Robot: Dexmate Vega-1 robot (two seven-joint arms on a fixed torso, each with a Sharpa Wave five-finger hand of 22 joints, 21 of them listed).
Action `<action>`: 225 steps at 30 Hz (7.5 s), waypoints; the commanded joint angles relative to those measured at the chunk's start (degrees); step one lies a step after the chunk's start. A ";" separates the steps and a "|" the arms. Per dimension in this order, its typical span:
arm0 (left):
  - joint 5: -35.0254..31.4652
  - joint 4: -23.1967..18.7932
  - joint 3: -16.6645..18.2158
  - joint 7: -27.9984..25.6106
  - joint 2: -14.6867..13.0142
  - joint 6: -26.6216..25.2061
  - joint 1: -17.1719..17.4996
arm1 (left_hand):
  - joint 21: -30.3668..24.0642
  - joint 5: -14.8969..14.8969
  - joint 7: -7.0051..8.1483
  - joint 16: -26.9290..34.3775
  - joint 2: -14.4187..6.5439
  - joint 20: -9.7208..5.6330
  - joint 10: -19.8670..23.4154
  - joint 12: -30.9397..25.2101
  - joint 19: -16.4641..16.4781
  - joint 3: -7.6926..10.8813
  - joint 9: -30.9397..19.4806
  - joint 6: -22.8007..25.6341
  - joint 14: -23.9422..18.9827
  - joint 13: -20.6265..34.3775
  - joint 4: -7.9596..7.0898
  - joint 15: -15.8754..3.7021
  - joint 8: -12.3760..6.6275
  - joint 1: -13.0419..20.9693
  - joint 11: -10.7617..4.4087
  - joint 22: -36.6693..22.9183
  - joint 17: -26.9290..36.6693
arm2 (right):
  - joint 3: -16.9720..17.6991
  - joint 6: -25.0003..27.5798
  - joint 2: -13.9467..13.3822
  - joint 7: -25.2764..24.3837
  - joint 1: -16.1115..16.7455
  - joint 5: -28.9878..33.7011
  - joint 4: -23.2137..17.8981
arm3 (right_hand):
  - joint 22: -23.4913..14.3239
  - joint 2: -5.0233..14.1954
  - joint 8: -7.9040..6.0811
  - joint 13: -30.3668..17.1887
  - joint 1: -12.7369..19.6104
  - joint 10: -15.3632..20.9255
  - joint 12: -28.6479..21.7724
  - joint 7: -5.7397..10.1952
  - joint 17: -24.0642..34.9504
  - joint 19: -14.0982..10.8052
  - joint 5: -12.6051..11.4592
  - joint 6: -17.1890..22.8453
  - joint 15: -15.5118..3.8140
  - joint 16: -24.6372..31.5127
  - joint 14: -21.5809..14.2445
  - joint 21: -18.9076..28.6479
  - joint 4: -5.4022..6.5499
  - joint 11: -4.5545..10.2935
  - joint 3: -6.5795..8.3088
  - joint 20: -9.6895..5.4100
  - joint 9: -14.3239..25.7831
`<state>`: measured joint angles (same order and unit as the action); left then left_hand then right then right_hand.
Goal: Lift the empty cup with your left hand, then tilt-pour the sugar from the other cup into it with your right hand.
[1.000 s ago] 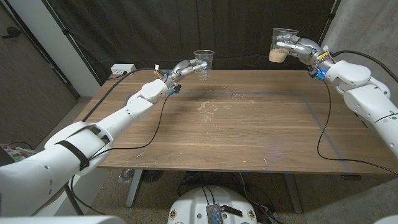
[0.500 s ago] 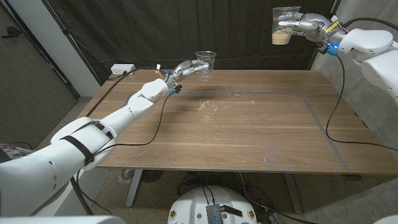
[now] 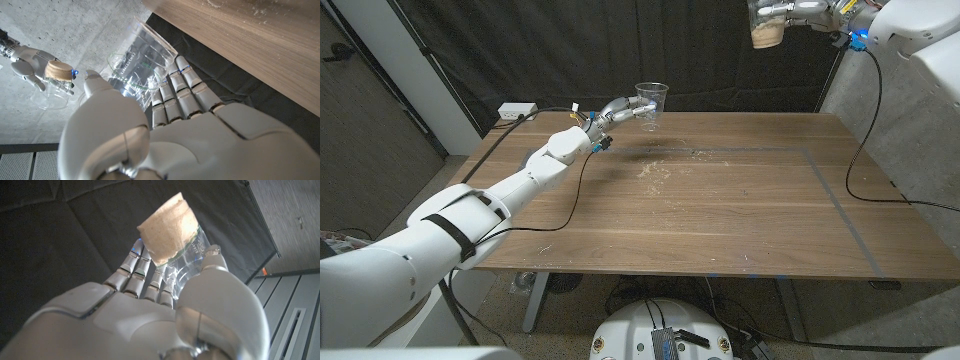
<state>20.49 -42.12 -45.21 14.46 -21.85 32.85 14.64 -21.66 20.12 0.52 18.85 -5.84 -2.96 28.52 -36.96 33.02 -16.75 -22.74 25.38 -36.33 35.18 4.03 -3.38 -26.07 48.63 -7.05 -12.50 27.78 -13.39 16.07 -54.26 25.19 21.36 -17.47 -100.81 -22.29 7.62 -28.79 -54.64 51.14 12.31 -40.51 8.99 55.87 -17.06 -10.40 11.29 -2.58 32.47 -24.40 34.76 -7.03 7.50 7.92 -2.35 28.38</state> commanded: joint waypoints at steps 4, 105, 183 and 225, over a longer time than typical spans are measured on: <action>-0.35 0.68 -0.12 0.07 0.42 0.53 -0.30 | -0.29 -0.24 0.03 -0.36 -0.24 -2.37 0.24 -0.27 -0.12 -0.47 -0.39 0.28 -0.06 0.26 -0.01 -5.31 -0.35 0.48 -0.52 -0.18 0.27 | -10.22 5.66 3.45 8.29 -12.64 15.15 -0.42 | 0.20 0.08 -0.12 -0.16 0.00 1.11 0.16 0.02 0.31 -0.63 -0.33 1.09 -10.67 -0.08 -1.26 0.38 0.07 0.36 0.10 -4.77 -0.02; -4.56 20.73 -2.27 -4.10 11.10 7.80 -6.74 | -1.17 -0.87 0.39 -2.02 -1.66 -2.38 1.66 -0.40 -0.31 -0.81 -1.95 1.91 -1.23 0.93 -0.94 -5.41 -1.99 2.07 -0.71 -0.03 2.10 | -30.40 -9.70 22.54 34.67 -23.27 67.81 6.62 | 2.51 0.89 -1.02 -1.53 0.47 4.87 0.99 0.18 3.19 -1.46 -0.23 5.63 -10.75 0.24 -5.13 2.07 -0.08 1.51 1.34 -4.86 1.04; -4.28 21.09 -2.29 -2.95 11.28 12.24 -5.66 | -1.79 -1.16 0.67 -3.12 -1.97 -2.64 2.55 -0.26 -0.55 -0.83 -2.13 2.83 -1.93 1.26 -1.92 -5.71 -2.52 2.73 -0.72 -0.01 3.34 | -31.86 -23.89 22.14 34.96 -21.94 82.80 2.72 | 4.19 0.96 -1.35 -2.81 0.20 6.81 1.83 0.10 4.13 -1.70 -0.34 7.28 -10.75 0.38 -6.71 3.33 0.01 1.91 1.36 -5.01 1.15; -6.11 20.97 -4.01 -5.47 10.13 17.41 -4.43 | -2.05 -1.05 0.92 -3.70 -2.34 -2.91 2.89 -0.21 -0.79 -0.52 -2.26 3.31 -2.10 1.47 -1.94 -6.13 -2.92 4.11 -0.96 -0.04 3.94 | -32.18 -25.12 22.94 36.74 -22.62 83.35 1.01 | 4.97 1.12 -1.56 -3.24 -0.31 8.04 2.33 -0.06 4.28 -1.79 -0.44 8.12 -10.75 0.29 -7.36 4.15 0.29 1.90 1.25 -5.33 1.11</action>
<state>13.88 -21.00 -49.94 8.08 -11.04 48.50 9.48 -23.31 18.81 1.64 15.42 -8.10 -3.06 30.90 -36.97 32.31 -17.53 -24.86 28.34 -38.07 36.55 2.12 -3.68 -28.62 52.42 -7.58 -12.53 31.49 -44.61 -7.66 -31.09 62.26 -1.03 64.28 -98.99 -17.28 8.43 -30.12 -57.72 50.83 19.88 -38.28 8.18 59.92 -18.29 -10.41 18.22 -2.87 32.53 -31.24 38.57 -7.26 9.53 8.63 -2.35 29.36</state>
